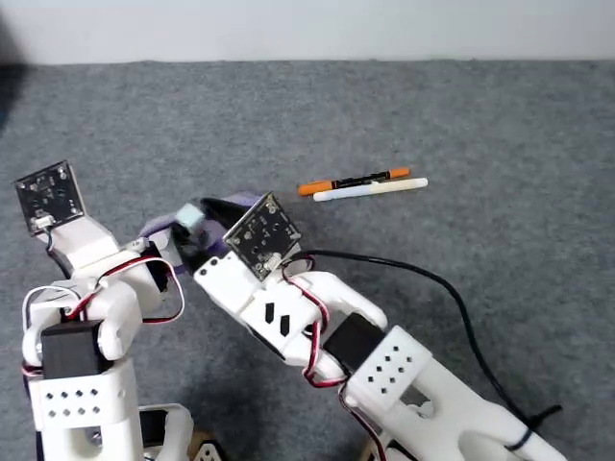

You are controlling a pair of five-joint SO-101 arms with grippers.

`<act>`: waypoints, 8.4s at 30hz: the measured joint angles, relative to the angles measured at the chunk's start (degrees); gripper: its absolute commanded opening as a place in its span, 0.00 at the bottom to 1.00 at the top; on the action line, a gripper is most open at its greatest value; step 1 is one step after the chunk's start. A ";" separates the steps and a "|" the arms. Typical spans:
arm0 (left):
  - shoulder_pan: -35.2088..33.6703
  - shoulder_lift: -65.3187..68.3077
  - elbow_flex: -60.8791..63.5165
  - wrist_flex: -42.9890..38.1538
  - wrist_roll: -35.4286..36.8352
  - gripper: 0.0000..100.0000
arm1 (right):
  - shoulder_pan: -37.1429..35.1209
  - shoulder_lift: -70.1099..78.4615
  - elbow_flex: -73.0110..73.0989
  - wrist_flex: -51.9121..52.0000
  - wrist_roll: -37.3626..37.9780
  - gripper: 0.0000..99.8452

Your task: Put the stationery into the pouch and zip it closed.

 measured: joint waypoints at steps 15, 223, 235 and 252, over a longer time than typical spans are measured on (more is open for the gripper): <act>-0.09 0.00 0.00 0.00 0.00 0.01 | 16.09 -12.57 0.00 16.70 0.26 0.14; -1.93 9.85 -14.59 4.13 0.09 0.01 | 4.57 29.71 -76.40 60.04 -3.25 0.01; -9.76 9.76 -15.21 9.67 0.09 0.01 | 21.45 36.04 -76.48 68.92 -8.09 0.01; -12.31 9.76 -15.21 10.73 0.09 0.01 | 25.41 75.69 -76.40 73.67 -7.30 0.22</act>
